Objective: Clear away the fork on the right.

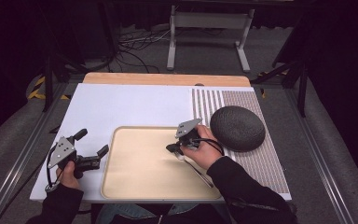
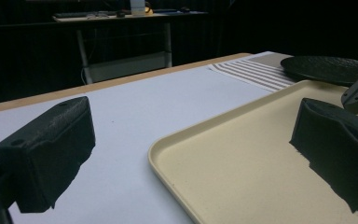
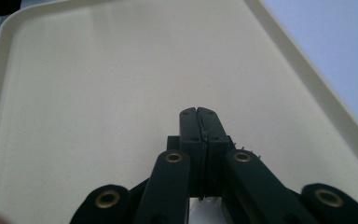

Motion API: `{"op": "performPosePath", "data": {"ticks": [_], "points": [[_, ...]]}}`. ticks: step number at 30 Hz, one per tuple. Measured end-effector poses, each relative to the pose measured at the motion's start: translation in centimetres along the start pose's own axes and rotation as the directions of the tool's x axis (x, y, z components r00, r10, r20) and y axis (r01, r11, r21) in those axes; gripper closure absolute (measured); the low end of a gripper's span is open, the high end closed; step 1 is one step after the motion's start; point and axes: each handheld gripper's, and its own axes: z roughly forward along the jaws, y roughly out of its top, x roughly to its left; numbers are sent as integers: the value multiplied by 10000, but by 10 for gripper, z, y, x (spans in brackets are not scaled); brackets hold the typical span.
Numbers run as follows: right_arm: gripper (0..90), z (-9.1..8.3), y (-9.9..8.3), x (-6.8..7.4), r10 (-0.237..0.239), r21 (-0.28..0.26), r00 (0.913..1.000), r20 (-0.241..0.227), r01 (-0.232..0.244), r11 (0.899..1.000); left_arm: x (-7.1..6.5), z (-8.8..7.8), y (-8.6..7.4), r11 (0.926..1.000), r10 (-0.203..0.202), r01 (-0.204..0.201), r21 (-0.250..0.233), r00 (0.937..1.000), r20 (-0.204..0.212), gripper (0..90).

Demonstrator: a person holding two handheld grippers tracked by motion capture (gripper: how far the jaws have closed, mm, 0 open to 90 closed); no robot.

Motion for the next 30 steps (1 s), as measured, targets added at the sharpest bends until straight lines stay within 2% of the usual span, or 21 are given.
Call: {"op": "performPosePath", "data": {"ticks": [5,9,18,30], "points": [[900,10,-5,0,5,252,9999,-125,-1,9997,0,0,0,10000,1,-1,-27,10000,-29,2],[900,15,-10,-1,21,476,10000,-12,-21,9989,0,0,0,10000,4,-4,-7,10000,-6,1],[899,16,-10,-1,-185,765,9997,164,171,9969,0,0,0,10000,10,-10,-6,10000,-12,1],[900,13,-9,-5,-369,1172,9968,715,283,9927,0,0,0,10000,15,-15,-10,10000,-10,2]]}}
